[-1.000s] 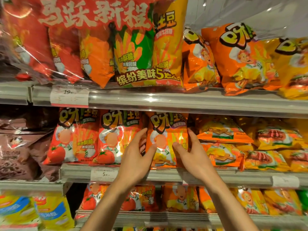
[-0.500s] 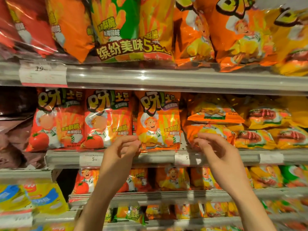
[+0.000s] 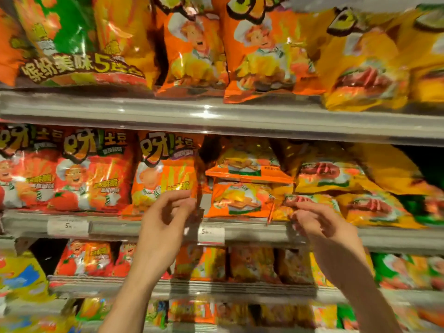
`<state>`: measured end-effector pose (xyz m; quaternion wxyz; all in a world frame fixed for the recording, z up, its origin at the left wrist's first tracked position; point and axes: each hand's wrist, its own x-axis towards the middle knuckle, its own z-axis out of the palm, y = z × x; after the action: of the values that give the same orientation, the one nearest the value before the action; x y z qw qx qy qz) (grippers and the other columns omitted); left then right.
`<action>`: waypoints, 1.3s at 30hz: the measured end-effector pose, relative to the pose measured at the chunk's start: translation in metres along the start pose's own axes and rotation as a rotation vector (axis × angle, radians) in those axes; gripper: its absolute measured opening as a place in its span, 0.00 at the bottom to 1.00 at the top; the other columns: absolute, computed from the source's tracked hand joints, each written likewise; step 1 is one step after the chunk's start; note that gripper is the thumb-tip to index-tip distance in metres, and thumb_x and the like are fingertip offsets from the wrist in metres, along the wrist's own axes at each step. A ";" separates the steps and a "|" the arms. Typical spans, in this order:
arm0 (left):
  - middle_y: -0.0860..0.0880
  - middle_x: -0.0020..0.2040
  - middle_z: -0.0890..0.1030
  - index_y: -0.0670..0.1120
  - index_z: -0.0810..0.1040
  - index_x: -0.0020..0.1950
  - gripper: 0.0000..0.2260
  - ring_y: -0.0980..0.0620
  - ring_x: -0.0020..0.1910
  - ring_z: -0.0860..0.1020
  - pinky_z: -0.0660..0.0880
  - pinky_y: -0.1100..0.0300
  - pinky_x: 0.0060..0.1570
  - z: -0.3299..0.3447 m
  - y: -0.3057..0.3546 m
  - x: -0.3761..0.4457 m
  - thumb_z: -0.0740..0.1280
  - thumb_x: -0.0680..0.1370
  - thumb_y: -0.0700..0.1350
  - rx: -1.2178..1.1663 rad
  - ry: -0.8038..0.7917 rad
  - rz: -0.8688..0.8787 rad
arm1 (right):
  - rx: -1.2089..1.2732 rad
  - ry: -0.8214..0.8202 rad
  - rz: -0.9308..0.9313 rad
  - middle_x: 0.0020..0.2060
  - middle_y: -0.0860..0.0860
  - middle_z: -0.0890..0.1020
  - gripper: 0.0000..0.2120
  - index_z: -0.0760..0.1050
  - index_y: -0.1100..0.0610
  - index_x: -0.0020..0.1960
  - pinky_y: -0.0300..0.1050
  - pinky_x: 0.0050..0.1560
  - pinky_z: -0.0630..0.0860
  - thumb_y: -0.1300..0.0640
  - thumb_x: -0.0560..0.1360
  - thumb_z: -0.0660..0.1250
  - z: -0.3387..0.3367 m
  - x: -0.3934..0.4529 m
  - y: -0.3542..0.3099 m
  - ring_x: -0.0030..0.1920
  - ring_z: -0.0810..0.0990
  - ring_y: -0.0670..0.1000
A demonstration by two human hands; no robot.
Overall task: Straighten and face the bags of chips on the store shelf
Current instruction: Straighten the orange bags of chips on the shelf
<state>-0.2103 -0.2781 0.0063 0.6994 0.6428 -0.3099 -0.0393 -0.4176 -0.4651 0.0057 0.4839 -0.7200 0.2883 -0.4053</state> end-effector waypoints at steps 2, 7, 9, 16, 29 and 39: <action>0.54 0.45 0.85 0.50 0.82 0.55 0.05 0.60 0.45 0.82 0.77 0.67 0.45 0.012 0.004 0.002 0.71 0.79 0.45 0.061 0.016 0.046 | -0.006 -0.022 -0.017 0.41 0.54 0.83 0.10 0.81 0.37 0.50 0.40 0.33 0.75 0.52 0.79 0.66 -0.007 0.004 -0.003 0.37 0.80 0.53; 0.55 0.60 0.78 0.55 0.75 0.67 0.17 0.66 0.56 0.75 0.69 0.75 0.52 0.034 0.017 0.024 0.70 0.79 0.53 0.387 0.034 0.276 | -0.037 -0.022 -0.104 0.41 0.47 0.84 0.05 0.81 0.44 0.49 0.37 0.36 0.77 0.53 0.77 0.68 -0.008 0.011 -0.013 0.41 0.82 0.50; 0.51 0.66 0.74 0.53 0.69 0.74 0.24 0.57 0.63 0.73 0.71 0.63 0.60 0.041 0.021 0.039 0.69 0.79 0.55 0.520 -0.028 0.338 | -0.083 -0.033 -0.141 0.41 0.50 0.83 0.04 0.80 0.44 0.51 0.39 0.35 0.77 0.51 0.78 0.68 -0.004 0.013 -0.016 0.41 0.81 0.51; 0.46 0.65 0.79 0.48 0.70 0.72 0.24 0.47 0.63 0.77 0.74 0.54 0.59 0.055 0.016 0.075 0.67 0.80 0.57 0.721 -0.241 0.360 | -0.216 0.048 -0.094 0.37 0.46 0.85 0.05 0.77 0.44 0.54 0.55 0.44 0.82 0.47 0.79 0.66 0.014 0.028 -0.014 0.39 0.85 0.48; 0.62 0.53 0.82 0.59 0.77 0.59 0.10 0.60 0.54 0.81 0.75 0.69 0.49 -0.005 0.020 0.030 0.71 0.78 0.54 0.254 -0.292 0.292 | -0.045 -0.047 0.072 0.41 0.51 0.84 0.26 0.79 0.49 0.50 0.48 0.38 0.80 0.29 0.70 0.56 0.016 0.024 -0.043 0.36 0.83 0.48; 0.54 0.49 0.82 0.54 0.72 0.69 0.24 0.65 0.41 0.81 0.75 0.68 0.43 0.013 0.027 0.045 0.67 0.77 0.63 0.256 -0.299 -0.053 | -0.342 -0.105 0.004 0.38 0.52 0.82 0.30 0.72 0.50 0.67 0.43 0.40 0.74 0.30 0.76 0.58 0.041 0.036 -0.059 0.35 0.79 0.38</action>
<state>-0.1892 -0.3052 0.0484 0.5568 0.7216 -0.3956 -0.1131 -0.3623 -0.4540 0.0632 0.3698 -0.8113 0.3288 -0.3114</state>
